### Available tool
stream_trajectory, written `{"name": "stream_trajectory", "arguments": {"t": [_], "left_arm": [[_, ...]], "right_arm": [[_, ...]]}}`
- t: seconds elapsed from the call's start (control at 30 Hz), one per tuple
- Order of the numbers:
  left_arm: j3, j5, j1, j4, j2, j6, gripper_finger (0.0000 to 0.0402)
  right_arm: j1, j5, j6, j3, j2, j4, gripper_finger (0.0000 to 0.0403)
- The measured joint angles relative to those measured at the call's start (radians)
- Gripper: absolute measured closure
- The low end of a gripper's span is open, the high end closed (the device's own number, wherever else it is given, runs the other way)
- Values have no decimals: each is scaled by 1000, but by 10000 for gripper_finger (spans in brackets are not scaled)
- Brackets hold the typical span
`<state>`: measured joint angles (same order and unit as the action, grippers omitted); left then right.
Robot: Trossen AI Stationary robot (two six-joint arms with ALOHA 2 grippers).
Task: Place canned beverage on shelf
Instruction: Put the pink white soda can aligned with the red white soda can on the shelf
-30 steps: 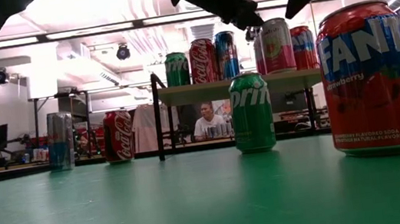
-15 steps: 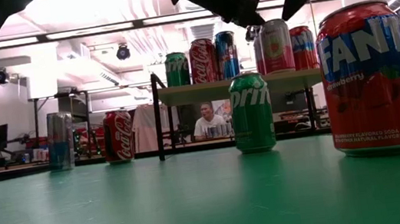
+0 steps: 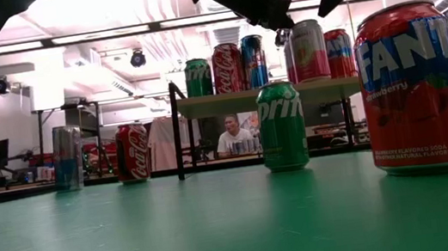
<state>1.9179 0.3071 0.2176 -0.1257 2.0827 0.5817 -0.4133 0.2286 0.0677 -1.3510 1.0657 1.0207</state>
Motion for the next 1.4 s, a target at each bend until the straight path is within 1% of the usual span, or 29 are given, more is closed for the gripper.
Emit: {"name": "stream_trajectory", "arguments": {"t": [0.1, 0.17, 0.33, 0.57, 0.7, 0.8, 1.1, 1.23, 1.33, 1.4], "left_arm": [[0, 1, -1, -1, 0, 0, 402], [0, 1, -1, -1, 0, 0, 402], [0, 1, -1, -2, 0, 0, 402], [0, 1, -1, -2, -1, 0, 402], [0, 1, -1, -2, -1, -1, 402], [0, 1, -1, -2, -1, -9, 402], [0, 2, -3, -2, -1, -53, 402], [0, 5, -3, -1, -1, -64, 402], [0, 33, -3, -2, -1, -64, 402], [0, 47, -3, -3, -1, -64, 402]], "right_arm": [[0, -90, 3, 0, 3, 0, 375], [0, -106, 10, 0, 4, 1, 375], [0, -107, 10, 3, 4, 23, 375], [0, -106, 11, 43, 4, -9, 375], [0, -86, 11, 46, 4, -23, 375], [0, -64, 10, 47, 4, -38, 375], [0, 60, -2, 47, 16, -46, 375], [0, 53, 2, 42, 11, -32, 375], [0, 42, 25, 29, 2, 0, 375], [0, -32, 26, 29, -2, 5, 375]]}}
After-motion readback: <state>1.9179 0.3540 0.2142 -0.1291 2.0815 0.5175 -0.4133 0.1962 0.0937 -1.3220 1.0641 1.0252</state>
